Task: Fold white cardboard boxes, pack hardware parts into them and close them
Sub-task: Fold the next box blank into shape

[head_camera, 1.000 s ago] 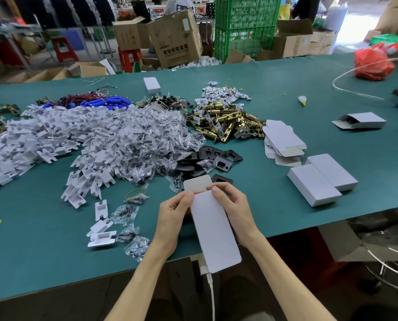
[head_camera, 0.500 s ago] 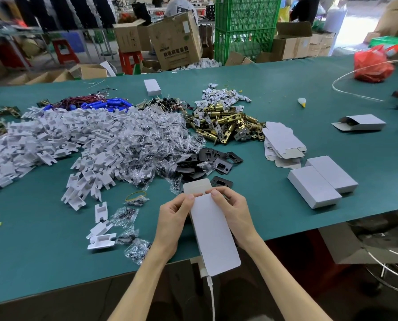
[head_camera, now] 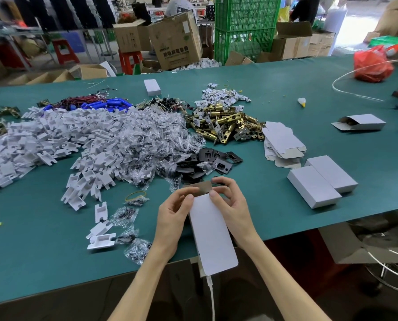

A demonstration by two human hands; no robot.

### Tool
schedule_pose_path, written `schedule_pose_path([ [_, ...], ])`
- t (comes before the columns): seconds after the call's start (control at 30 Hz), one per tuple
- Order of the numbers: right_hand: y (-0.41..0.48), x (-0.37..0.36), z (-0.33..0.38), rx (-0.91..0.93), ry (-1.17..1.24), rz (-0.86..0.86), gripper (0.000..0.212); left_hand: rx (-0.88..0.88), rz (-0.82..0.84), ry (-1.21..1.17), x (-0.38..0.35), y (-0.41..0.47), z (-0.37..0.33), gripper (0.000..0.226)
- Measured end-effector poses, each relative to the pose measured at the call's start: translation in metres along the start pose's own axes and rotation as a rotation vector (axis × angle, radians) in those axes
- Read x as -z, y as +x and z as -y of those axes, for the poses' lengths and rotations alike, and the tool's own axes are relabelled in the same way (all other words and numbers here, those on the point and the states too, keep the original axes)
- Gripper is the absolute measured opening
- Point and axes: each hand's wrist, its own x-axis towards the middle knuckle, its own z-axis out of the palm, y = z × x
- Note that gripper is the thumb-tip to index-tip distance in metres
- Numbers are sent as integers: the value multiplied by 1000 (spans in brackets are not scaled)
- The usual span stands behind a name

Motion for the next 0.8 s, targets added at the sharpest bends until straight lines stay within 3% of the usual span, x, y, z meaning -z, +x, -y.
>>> schedule_pose_path([
  [0.07,-1,0,1,-24,53,8,37,-12,-11,-33,-1,0,1,13],
  [0.27,1,1,-1,-37,-5,-15,8,45,-15,-134,-1,-1,1,35],
  [0.4,2,1,-3,-20,-47,7,5,-6,11,11,-2,0,3,24],
  [0.57,3,0,-6,5,-129,65,10,28,-67,12,-2,3,6,25],
  [0.8,4,1,-8,1,-148,75,15,28,-40,62,0,3,6,16],
])
